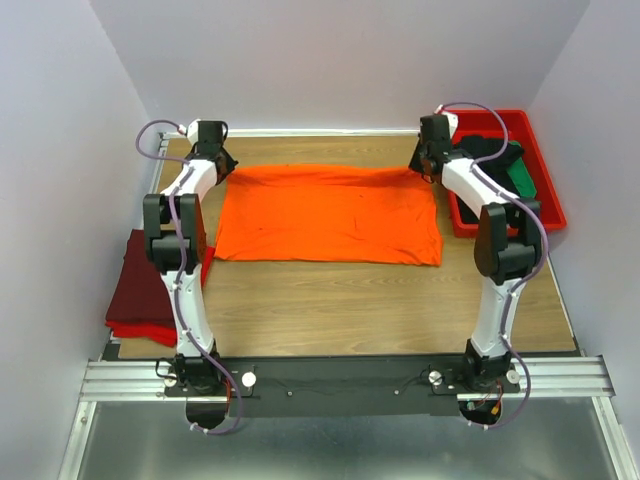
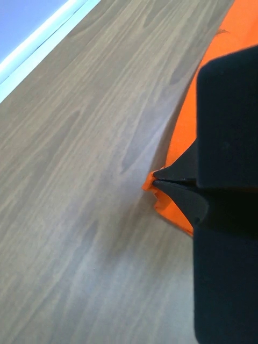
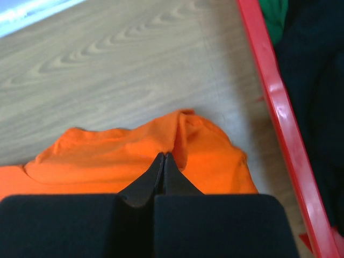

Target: Fold and stack the t-shirts

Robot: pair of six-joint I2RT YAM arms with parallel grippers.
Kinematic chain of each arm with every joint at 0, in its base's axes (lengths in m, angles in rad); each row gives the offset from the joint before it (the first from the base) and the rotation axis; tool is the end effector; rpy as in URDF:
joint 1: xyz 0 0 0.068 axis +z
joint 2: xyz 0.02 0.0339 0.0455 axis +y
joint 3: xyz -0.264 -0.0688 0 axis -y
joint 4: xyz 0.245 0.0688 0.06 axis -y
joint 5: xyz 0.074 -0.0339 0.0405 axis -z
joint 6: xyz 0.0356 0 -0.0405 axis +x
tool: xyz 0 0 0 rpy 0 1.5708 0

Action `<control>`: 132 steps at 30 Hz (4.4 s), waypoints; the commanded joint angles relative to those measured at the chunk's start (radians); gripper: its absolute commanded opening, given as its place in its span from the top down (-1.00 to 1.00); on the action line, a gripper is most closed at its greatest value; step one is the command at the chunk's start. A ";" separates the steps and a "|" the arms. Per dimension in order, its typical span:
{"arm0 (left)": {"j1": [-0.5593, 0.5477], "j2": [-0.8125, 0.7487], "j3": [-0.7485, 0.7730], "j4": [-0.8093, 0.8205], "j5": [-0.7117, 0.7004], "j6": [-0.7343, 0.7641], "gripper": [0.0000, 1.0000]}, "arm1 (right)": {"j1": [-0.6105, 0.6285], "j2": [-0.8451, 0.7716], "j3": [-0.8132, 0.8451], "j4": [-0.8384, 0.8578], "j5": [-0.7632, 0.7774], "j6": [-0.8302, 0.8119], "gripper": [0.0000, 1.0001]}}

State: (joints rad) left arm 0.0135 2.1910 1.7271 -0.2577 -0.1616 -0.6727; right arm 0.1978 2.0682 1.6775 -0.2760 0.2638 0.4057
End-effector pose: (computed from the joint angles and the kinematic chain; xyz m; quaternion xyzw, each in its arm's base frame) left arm 0.5012 0.0125 0.2003 -0.3368 0.8441 -0.0633 0.4123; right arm 0.4730 0.0853 0.2407 0.1497 0.8810 0.0157 0.4486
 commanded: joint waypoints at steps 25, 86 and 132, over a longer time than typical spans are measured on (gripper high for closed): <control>0.006 -0.353 -0.419 0.060 0.019 -0.065 1.00 | -0.006 -0.457 -0.548 0.044 -0.075 0.150 0.99; -0.170 -0.560 -0.535 0.031 0.249 0.081 -0.04 | -0.005 -0.138 -0.452 0.110 -0.069 0.079 0.07; -0.181 -0.568 -0.557 0.041 0.254 0.081 -0.04 | 0.002 -0.183 -0.507 0.123 -0.029 0.100 0.03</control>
State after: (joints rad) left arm -0.1616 1.6367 1.1667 -0.2192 0.0807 -0.6090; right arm 0.1974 1.8812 1.1919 -0.1623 0.2459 0.4938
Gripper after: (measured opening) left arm 0.520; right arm 0.492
